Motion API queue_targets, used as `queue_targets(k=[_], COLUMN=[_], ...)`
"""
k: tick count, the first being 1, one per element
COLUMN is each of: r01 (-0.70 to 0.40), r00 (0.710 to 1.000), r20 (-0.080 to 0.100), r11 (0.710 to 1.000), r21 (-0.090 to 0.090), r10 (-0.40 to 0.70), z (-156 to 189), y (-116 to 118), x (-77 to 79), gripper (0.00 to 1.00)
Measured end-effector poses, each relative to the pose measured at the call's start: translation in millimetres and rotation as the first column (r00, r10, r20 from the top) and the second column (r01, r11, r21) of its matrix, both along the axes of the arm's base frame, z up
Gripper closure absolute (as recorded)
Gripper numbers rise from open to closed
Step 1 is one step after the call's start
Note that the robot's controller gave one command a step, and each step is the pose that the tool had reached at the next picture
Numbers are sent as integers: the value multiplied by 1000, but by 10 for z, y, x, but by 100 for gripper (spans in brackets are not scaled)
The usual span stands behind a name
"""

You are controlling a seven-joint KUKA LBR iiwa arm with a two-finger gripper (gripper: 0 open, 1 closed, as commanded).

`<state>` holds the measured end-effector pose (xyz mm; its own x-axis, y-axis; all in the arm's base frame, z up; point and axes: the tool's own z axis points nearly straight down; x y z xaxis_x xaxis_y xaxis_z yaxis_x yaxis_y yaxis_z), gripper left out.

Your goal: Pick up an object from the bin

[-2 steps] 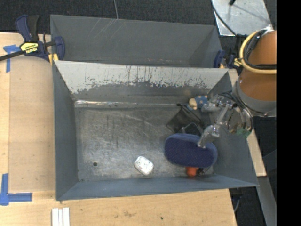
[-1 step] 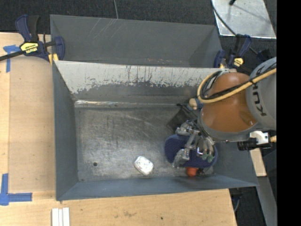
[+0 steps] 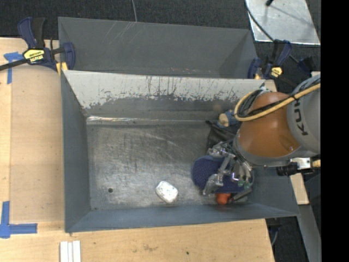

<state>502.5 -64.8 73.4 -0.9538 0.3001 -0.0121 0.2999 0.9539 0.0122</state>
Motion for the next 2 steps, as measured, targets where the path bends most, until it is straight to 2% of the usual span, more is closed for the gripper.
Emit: queue_targets(k=[1, 2], r01=[1, -244], r00=[1000, 970], r20=[4, -6], r11=[1000, 970], r21=[-3, -13], r10=[-1, 244], z=[21, 1314], y=[-5, -182], x=[9, -84], gripper=[100, 100])
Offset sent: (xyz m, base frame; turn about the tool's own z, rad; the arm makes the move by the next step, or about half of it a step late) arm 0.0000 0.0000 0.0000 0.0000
